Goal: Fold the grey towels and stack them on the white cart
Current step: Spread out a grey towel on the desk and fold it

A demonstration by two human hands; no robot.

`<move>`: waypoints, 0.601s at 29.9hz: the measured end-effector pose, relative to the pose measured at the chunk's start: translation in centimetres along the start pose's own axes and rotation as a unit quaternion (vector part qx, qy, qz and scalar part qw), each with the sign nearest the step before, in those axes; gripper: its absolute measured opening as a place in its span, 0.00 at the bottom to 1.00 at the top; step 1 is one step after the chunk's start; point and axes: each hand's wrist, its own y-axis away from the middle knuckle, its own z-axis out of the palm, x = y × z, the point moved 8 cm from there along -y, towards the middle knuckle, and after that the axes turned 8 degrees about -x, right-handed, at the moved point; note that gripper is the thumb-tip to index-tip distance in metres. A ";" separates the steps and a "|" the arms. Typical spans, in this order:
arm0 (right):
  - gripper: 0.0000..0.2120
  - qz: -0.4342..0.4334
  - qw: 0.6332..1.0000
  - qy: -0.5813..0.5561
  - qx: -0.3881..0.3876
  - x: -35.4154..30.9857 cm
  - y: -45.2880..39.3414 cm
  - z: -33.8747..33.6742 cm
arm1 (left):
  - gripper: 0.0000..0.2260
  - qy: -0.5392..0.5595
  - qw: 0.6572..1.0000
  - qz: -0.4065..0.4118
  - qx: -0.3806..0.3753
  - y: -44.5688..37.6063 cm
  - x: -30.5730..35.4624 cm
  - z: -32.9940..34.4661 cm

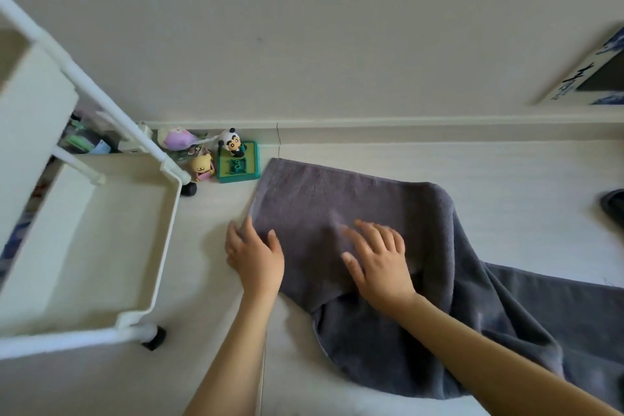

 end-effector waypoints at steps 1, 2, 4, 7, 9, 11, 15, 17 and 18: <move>0.23 -0.035 0.999 -0.023 -0.010 -1.5 1.3 0.4 | 0.24 0.045 0.999 -0.014 -0.001 0.3 -0.8 -0.5; 0.24 -0.063 0.996 -0.045 -0.038 -2.7 2.4 1.0 | 0.24 0.094 0.995 -0.022 -0.011 0.5 -1.5 -0.8; 0.27 -0.091 0.986 -0.074 -0.120 -4.1 4.3 2.4 | 0.22 0.191 0.979 -0.054 -0.038 1.0 -3.1 -1.4; 0.36 -0.074 0.972 -0.069 -0.211 -4.0 4.7 4.0 | 0.15 0.263 0.955 -0.091 -0.104 1.2 -4.3 -1.2; 0.32 -0.064 0.973 -0.052 -0.217 -3.7 4.1 4.1 | 0.12 0.251 0.950 -0.074 -0.172 1.3 -4.1 -0.8; 0.23 -0.052 0.977 -0.068 -0.196 -3.8 4.0 3.8 | 0.11 0.197 0.955 -0.016 -0.223 2.1 -3.7 -1.2; 0.11 -0.003 0.976 -0.164 -0.146 -2.8 3.5 3.0 | 0.08 0.213 0.954 0.041 -0.207 2.7 -3.3 -3.5; 0.07 0.037 0.960 -0.247 -0.124 -1.8 3.1 2.0 | 0.11 0.266 0.947 0.054 -0.173 2.9 -2.5 -5.0; 0.05 0.064 0.943 -0.305 -0.114 -1.4 2.9 1.4 | 0.11 0.290 0.941 0.064 -0.161 3.1 -1.9 -5.8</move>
